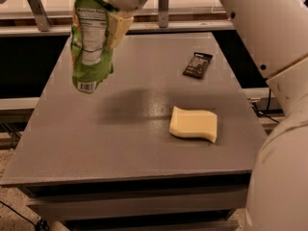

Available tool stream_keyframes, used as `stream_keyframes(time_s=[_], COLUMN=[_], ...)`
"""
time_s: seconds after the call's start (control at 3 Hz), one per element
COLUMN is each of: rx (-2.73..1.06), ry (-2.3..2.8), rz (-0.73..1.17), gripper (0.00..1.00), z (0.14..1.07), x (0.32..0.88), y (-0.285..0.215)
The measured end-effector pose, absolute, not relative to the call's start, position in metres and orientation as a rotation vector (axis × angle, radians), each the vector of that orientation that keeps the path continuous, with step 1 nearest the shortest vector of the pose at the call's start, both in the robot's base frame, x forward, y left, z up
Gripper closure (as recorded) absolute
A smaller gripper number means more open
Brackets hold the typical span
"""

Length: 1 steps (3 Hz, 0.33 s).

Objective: Pick green rice chip bag

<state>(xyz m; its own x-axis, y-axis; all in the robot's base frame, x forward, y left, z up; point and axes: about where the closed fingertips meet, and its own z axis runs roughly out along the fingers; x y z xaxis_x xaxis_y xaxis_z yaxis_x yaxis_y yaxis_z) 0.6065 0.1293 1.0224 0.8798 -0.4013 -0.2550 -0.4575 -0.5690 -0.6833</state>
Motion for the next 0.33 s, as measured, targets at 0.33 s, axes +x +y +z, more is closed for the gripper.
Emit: stream_keyframes(time_s=[0.33], rx=[-2.246], ry=[0.611], rz=[0.091], gripper=[1.00], z=[1.0219], x=[0.6063], y=[0.1317])
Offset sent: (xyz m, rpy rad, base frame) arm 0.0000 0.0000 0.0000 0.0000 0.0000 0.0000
